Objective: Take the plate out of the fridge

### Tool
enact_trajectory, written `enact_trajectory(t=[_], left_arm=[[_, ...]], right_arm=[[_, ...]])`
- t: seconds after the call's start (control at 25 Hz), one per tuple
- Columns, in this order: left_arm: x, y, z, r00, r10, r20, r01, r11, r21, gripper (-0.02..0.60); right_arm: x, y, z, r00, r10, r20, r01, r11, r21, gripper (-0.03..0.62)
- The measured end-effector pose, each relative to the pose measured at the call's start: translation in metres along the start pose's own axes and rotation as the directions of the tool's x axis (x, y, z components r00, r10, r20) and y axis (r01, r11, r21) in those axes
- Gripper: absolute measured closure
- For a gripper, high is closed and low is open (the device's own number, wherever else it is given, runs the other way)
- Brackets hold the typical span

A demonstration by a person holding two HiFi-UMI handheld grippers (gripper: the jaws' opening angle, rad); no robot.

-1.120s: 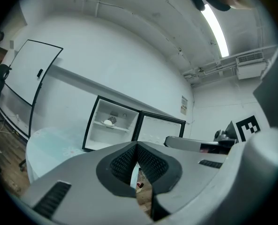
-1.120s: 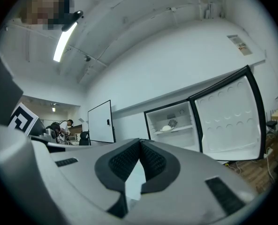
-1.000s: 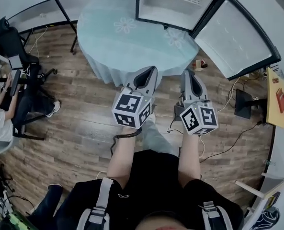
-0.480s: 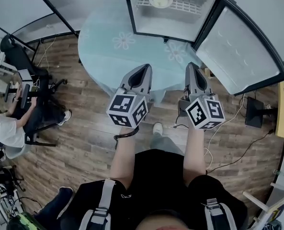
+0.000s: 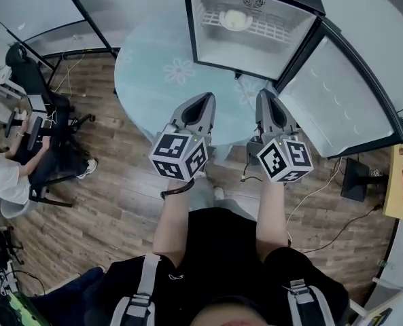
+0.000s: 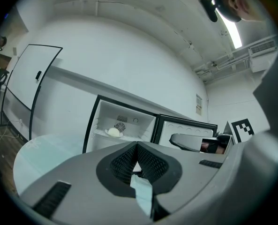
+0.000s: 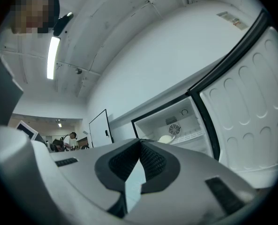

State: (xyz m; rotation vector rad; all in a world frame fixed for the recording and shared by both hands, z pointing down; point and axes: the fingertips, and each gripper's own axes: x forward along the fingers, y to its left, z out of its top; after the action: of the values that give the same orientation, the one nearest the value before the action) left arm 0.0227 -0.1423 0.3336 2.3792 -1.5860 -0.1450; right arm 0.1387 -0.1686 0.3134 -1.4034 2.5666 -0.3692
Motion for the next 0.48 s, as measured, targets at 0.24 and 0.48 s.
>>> enact_trajectory(t=[0.24, 0.48], left_arm=[[0.037, 0.034, -0.015, 1.000, -0.003, -0.030, 0.001, 0.999, -0.053, 0.584], [0.095, 0.067, -0.005, 1.000, 0.012, -0.019, -0.014, 0.997, -0.081, 0.584]], right_arm=[[0.042, -0.012, -0.025, 0.998, -0.009, -0.057, 0.008, 1.000, -0.012, 0.589], [0.088, -0.037, -0.021, 0.998, -0.038, -0.044, 0.039, 0.999, 0.003, 0.589]])
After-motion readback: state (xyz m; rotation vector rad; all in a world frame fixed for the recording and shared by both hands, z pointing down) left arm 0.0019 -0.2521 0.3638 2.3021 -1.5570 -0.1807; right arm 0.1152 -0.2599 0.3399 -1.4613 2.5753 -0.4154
